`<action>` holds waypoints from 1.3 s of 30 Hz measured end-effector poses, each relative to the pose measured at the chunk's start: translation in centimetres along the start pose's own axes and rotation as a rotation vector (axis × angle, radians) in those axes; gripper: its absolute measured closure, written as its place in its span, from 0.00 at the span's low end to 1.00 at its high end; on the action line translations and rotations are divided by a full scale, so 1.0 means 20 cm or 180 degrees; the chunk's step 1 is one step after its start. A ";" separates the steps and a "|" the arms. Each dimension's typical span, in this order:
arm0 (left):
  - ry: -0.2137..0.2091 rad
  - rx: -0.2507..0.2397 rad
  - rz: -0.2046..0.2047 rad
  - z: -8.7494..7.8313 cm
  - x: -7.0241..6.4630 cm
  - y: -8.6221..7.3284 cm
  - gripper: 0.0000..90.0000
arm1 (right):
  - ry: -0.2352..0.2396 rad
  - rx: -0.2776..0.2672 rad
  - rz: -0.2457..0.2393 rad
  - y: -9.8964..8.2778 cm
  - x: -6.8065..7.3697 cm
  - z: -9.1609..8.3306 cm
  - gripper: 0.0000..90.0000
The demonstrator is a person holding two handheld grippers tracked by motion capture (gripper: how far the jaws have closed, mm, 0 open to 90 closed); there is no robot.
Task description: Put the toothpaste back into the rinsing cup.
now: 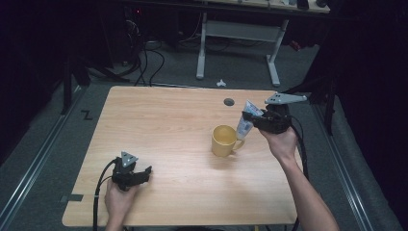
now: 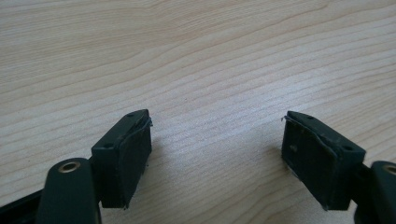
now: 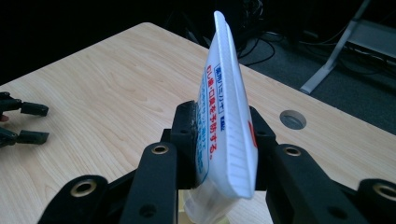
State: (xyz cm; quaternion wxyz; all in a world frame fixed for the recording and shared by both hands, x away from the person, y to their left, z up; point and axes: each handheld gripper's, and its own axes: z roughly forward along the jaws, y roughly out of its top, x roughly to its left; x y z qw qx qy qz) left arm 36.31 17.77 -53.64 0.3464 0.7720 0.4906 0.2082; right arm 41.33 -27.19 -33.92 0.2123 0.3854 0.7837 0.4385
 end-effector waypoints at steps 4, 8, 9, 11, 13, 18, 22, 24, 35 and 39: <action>0.0000 0.0000 0.0000 0.00 0.00 0.00 0.27 | 0.0025 -0.0017 -0.0020 0.01 0.01 0.01 0.79; 0.0000 0.0000 0.0001 0.00 0.00 0.00 0.27 | 0.0050 -0.0010 -0.0029 0.02 0.03 0.03 0.79; 0.0001 0.0000 0.0001 0.00 0.00 0.00 0.27 | 0.0052 -0.0010 -0.0036 0.02 0.03 0.03 0.79; 0.0001 0.0000 0.0000 0.00 0.00 0.00 0.27 | 0.0065 -0.0018 -0.0031 0.03 0.04 0.04 0.79; 0.0000 0.0000 0.0000 0.00 0.00 0.00 0.27 | 0.0088 -0.0028 -0.0037 0.03 0.04 0.04 0.79; 0.0000 0.0000 0.0000 0.00 0.00 0.00 0.27 | 0.0109 -0.0002 -0.0064 0.04 0.06 0.08 0.79; 0.0000 0.0000 0.0000 0.00 0.00 0.00 0.27 | 0.0133 0.0017 -0.0072 0.04 0.07 0.11 0.79; 0.0000 0.0000 0.0001 0.00 0.00 0.00 0.27 | 0.0132 0.0029 -0.0074 0.04 0.08 0.13 0.79; 0.0000 0.0000 0.0001 0.00 0.00 0.00 0.27 | 0.0108 0.0116 -0.0115 0.01 0.10 0.23 0.79; 0.0000 -0.0001 0.0001 0.00 0.00 0.00 0.27 | 0.0101 0.0148 -0.0129 0.01 0.11 0.25 0.79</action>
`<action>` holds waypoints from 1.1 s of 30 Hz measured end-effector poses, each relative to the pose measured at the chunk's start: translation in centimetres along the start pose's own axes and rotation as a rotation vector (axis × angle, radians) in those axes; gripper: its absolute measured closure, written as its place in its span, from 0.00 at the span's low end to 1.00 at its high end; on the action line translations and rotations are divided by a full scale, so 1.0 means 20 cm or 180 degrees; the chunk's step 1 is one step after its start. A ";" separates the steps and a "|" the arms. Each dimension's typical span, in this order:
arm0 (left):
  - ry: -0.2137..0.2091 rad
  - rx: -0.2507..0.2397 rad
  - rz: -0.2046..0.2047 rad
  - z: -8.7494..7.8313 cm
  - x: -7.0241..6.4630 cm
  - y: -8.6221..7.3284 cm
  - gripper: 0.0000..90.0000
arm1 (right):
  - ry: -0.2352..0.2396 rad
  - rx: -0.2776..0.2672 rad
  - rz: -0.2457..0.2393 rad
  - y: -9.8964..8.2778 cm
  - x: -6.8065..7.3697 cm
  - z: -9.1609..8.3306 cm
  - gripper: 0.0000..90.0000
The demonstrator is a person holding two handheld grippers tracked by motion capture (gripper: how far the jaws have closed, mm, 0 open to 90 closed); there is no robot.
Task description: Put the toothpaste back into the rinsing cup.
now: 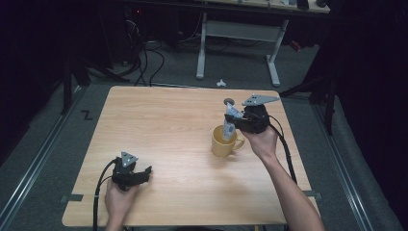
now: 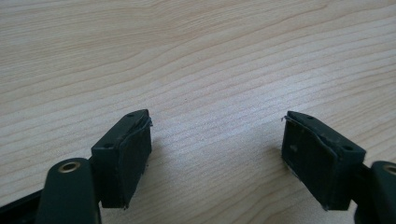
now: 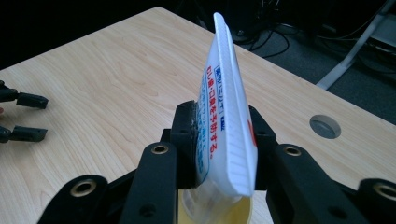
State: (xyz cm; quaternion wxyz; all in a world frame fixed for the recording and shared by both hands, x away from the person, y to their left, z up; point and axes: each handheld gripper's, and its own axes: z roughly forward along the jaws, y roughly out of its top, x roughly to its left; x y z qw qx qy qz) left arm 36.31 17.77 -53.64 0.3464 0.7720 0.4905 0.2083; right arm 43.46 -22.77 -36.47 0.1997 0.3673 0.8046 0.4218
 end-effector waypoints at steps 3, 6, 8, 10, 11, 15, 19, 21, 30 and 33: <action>0.0000 0.0000 0.0001 0.00 0.00 0.00 0.27 | 0.0001 0.0021 -0.0017 -0.01 0.01 0.03 0.79; 0.0001 0.0000 0.0000 0.00 0.00 0.00 0.27 | -0.0012 0.0053 -0.0028 -0.01 0.01 0.05 0.79; 0.0001 0.0000 0.0001 0.00 0.00 0.00 0.27 | -0.0012 0.0061 -0.0007 -0.02 0.01 0.06 0.79; 0.0001 -0.0001 0.0001 0.00 0.00 0.00 0.27 | -0.0012 0.0065 0.0032 -0.04 0.00 0.08 0.79; 0.0001 -0.0001 0.0001 0.00 0.00 0.00 0.27 | -0.0016 0.0068 0.0049 -0.05 0.00 0.08 0.79; 0.0002 0.0001 0.0003 0.00 0.00 0.00 0.27 | -0.0038 0.0098 0.0082 -0.07 -0.01 0.10 0.79; 0.0003 0.0000 0.0003 0.00 0.00 0.00 0.27 | -0.0042 0.0112 0.0087 -0.07 -0.01 0.11 0.79; 0.0003 0.0000 0.0002 0.00 0.00 0.00 0.27 | -0.0051 0.0128 0.0069 -0.07 -0.01 0.12 0.79; 0.0001 0.0001 0.0003 0.00 0.00 0.00 0.27 | -0.0048 0.0163 0.0100 -0.11 0.00 0.18 0.79; 0.0003 0.0000 0.0002 0.00 0.00 0.00 0.27 | -0.0057 0.0216 0.0118 -0.13 -0.01 0.20 0.79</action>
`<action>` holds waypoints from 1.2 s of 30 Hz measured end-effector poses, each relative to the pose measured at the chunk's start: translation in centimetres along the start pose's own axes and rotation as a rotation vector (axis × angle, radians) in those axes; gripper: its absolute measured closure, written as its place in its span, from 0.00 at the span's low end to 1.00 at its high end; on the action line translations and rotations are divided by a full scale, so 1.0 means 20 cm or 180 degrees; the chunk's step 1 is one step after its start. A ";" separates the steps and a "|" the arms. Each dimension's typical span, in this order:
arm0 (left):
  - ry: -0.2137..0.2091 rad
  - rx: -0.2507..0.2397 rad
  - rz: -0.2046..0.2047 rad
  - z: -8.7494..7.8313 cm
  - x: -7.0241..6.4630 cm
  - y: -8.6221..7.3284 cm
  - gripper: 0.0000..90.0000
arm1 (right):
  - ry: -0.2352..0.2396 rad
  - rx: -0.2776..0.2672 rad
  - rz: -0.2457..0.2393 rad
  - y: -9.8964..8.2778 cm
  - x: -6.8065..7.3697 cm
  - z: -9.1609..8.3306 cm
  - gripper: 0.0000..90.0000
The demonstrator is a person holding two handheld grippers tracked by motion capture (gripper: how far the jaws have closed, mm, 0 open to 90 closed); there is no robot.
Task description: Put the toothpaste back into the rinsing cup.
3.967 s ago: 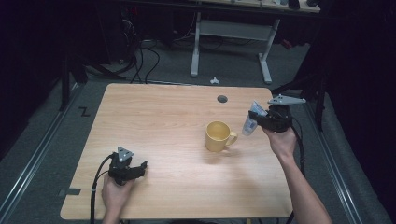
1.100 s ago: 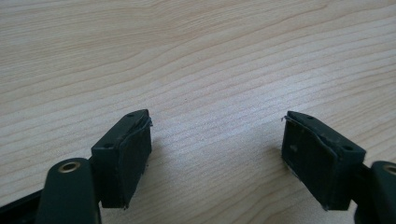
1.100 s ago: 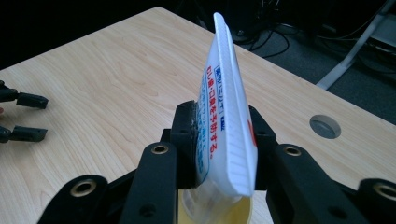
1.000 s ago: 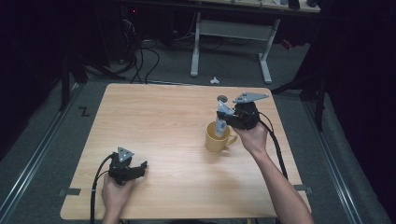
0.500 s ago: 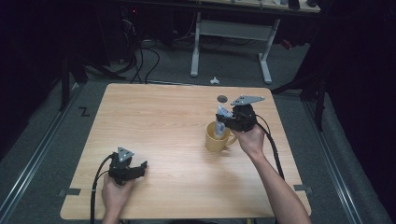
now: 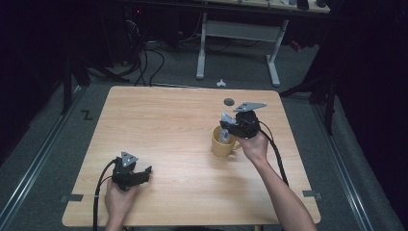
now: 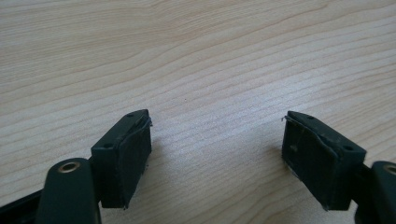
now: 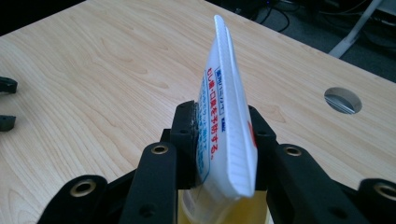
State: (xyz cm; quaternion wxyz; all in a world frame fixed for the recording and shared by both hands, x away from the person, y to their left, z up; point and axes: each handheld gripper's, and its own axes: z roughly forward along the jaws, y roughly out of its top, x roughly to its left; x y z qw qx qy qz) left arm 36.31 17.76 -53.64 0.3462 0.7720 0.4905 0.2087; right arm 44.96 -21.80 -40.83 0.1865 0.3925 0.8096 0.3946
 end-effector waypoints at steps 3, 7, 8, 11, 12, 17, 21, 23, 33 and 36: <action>-0.0001 0.0001 0.0001 0.00 0.00 0.00 0.27 | -0.0005 0.0007 0.0009 0.00 0.00 0.01 0.79; 0.0000 0.0001 0.0001 0.00 0.00 0.00 0.27 | -0.0011 0.0015 -0.0015 -0.01 0.00 0.02 0.79; -0.0001 0.0001 0.0001 0.00 0.00 0.00 0.27 | -0.0011 0.0015 -0.0015 -0.01 0.00 0.02 0.79; -0.0001 0.0001 0.0001 0.00 0.00 0.00 0.27 | -0.0014 0.0031 -0.0029 -0.01 0.01 0.03 0.79; -0.0001 0.0001 0.0000 0.00 0.00 0.00 0.27 | -0.0014 0.0055 -0.0013 -0.02 0.01 0.03 0.79; -0.0002 0.0001 0.0001 0.00 0.00 0.00 0.27 | -0.0015 0.0068 -0.0042 -0.02 0.02 0.05 0.79; -0.0002 0.0000 0.0000 0.00 0.00 0.00 0.27 | -0.0017 0.0094 -0.0035 -0.03 0.02 0.06 0.79; -0.0002 0.0001 0.0001 0.00 0.00 0.00 0.27 | -0.0022 0.0105 -0.0048 -0.03 0.02 0.07 0.79; -0.0002 0.0001 0.0000 0.00 0.00 0.00 0.27 | -0.0036 0.0153 -0.0094 -0.04 0.02 0.08 0.79; -0.0002 0.0001 0.0000 0.00 0.00 0.00 0.27 | -0.0034 0.0153 -0.0087 -0.05 0.02 0.08 0.79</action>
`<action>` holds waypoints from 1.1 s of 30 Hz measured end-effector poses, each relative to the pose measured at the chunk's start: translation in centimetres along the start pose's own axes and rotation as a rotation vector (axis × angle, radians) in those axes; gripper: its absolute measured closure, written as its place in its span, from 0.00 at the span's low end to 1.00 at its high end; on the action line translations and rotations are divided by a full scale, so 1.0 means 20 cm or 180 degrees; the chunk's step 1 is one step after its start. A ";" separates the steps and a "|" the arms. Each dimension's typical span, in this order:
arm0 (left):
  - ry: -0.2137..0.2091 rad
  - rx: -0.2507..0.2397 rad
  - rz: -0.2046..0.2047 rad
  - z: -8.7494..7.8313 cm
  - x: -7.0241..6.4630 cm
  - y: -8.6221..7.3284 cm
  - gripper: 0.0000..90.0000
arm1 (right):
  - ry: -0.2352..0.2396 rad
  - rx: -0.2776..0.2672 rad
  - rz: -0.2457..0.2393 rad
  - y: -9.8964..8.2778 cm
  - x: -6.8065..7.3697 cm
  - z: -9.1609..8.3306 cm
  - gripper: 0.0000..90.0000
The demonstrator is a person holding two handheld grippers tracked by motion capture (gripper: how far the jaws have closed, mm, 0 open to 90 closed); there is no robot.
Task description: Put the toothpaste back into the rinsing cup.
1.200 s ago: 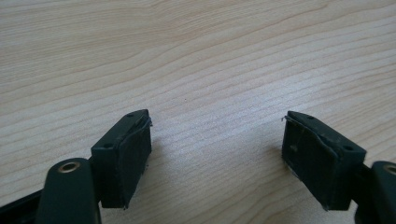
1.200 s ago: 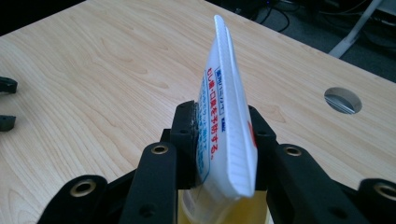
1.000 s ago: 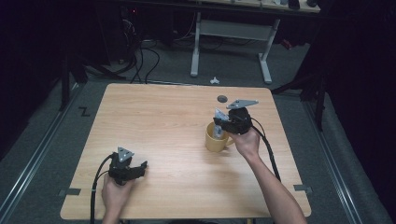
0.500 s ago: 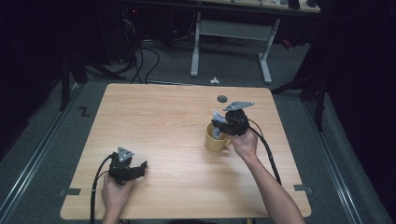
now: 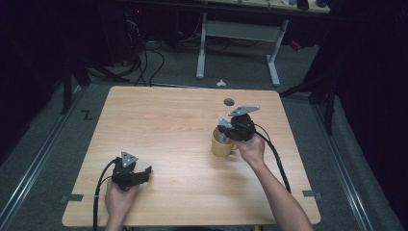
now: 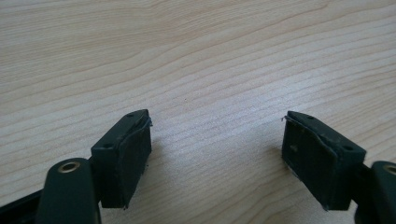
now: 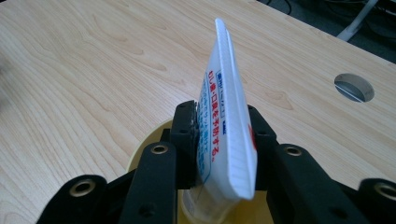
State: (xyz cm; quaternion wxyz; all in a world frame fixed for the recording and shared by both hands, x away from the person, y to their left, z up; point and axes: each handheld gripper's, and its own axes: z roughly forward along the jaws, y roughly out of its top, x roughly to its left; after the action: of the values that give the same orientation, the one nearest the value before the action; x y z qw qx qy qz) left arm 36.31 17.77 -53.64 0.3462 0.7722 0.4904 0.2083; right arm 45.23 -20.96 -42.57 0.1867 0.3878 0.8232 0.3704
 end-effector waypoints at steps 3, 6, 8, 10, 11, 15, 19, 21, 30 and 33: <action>0.0000 0.0000 0.0001 0.00 0.00 0.00 0.27 | 0.0015 0.0028 0.0026 -0.01 0.00 0.01 0.79; 0.0000 -0.0001 0.0000 0.00 0.00 0.00 0.27 | 0.0012 0.0043 0.0019 -0.01 0.00 0.01 0.79; 0.0000 0.0000 0.0000 0.00 0.00 0.00 0.27 | 0.0019 0.0033 0.0037 -0.02 -0.01 0.01 0.78; 0.0000 -0.0001 0.0000 0.00 0.00 0.00 0.27 | 0.0025 0.0025 0.0036 -0.03 -0.01 0.01 0.78; 0.0000 0.0000 0.0000 0.00 0.00 0.00 0.27 | 0.0033 0.0027 0.0036 -0.03 -0.01 0.01 0.78; 0.0001 -0.0001 0.0000 0.00 0.00 0.00 0.27 | 0.0013 0.0058 -0.0035 -0.03 0.00 0.00 0.77; 0.0000 0.0000 -0.0002 0.00 0.00 0.00 0.27 | 0.0023 0.0083 -0.0038 -0.03 -0.01 -0.01 0.76; 0.0001 -0.0001 -0.0002 0.00 0.00 0.00 0.27 | 0.0035 0.0083 -0.0014 -0.03 -0.02 -0.01 0.76; 0.0002 -0.0001 -0.0001 0.00 0.00 0.00 0.27 | 0.0075 0.0044 0.0001 -0.03 -0.01 -0.02 0.67; 0.0001 0.0000 -0.0003 0.00 0.00 0.00 0.27 | 0.0074 0.0050 -0.0004 -0.03 -0.01 -0.02 0.61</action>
State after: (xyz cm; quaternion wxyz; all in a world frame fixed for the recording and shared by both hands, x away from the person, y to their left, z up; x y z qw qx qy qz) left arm 36.31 17.76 -53.64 0.3462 0.7719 0.4907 0.2083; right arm 44.80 -21.48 -42.67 0.1742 0.3844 0.8284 0.3682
